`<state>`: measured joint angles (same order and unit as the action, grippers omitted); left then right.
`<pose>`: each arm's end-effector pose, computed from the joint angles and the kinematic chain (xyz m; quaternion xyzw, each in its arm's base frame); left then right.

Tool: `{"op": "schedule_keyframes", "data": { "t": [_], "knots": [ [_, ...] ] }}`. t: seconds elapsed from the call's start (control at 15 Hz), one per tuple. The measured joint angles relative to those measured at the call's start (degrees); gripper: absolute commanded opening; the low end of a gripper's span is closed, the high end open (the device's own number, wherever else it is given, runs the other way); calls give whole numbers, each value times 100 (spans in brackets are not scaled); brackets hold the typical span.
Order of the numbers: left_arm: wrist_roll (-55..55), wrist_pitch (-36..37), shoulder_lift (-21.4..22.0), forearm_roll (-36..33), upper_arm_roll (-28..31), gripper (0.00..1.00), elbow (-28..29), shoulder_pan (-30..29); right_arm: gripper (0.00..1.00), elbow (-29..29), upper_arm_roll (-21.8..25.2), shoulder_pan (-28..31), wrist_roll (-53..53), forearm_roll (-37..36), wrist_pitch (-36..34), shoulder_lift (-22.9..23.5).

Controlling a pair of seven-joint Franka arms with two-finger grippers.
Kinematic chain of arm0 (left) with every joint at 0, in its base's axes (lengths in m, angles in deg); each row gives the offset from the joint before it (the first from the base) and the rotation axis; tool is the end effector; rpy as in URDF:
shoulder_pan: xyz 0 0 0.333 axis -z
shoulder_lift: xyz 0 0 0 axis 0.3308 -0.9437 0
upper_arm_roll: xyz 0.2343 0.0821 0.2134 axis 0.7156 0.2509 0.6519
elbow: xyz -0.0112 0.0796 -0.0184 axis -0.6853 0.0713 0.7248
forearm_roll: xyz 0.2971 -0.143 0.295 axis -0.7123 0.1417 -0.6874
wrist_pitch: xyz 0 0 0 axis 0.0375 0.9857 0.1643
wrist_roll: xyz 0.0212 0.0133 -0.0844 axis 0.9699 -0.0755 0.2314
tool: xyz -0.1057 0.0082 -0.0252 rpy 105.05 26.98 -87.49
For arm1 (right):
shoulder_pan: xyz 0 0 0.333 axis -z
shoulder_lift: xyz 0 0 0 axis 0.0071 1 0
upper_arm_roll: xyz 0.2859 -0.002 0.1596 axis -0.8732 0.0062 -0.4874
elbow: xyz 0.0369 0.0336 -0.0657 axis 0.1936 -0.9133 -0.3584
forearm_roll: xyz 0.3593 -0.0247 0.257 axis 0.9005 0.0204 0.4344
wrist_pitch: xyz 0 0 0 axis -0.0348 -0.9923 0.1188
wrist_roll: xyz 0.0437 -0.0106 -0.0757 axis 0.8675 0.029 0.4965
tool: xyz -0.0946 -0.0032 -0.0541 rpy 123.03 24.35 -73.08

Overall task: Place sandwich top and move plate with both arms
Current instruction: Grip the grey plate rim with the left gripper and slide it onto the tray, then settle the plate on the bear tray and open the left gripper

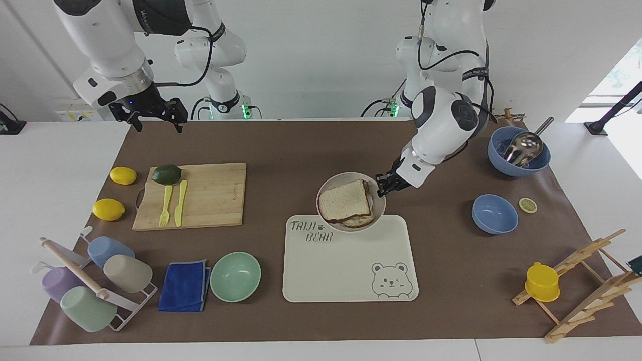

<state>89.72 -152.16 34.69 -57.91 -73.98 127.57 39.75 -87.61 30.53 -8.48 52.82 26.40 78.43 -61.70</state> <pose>0.6219 -0.2637 0.3845 0.9826 0.0683 -0.0410 0.1677 0.5850 0.0080 0.6206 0.9968 0.0048 -0.0687 0.0411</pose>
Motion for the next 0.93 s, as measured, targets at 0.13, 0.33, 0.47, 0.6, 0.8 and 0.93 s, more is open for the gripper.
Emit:
{"op": "schedule_keyframes", "data": {
  "t": [0.13,0.33,0.47,0.6,0.8,0.93],
  "knots": [
    [0,7,-553,2,1,0,-601,-76,100,1,0,0,0,0,9,-2],
    [0,72,-1412,4,1,0,-1482,-235,100,2,-1,0,0,2,118,-3],
    [-2,-12,-1832,4,-2,0,-1857,-296,100,2,0,0,0,107,204,-3],
    [-2,-90,-2004,4,-3,0,-2004,-304,100,2,-1,-1,0,180,211,-2],
    [-2,-145,-2021,4,-15,0,-2009,-289,100,2,3,1,0,184,211,-2],
    [-2,-235,-2022,4,-25,0,-1965,-284,100,2,3,1,0,184,212,-3]
  ]
}}
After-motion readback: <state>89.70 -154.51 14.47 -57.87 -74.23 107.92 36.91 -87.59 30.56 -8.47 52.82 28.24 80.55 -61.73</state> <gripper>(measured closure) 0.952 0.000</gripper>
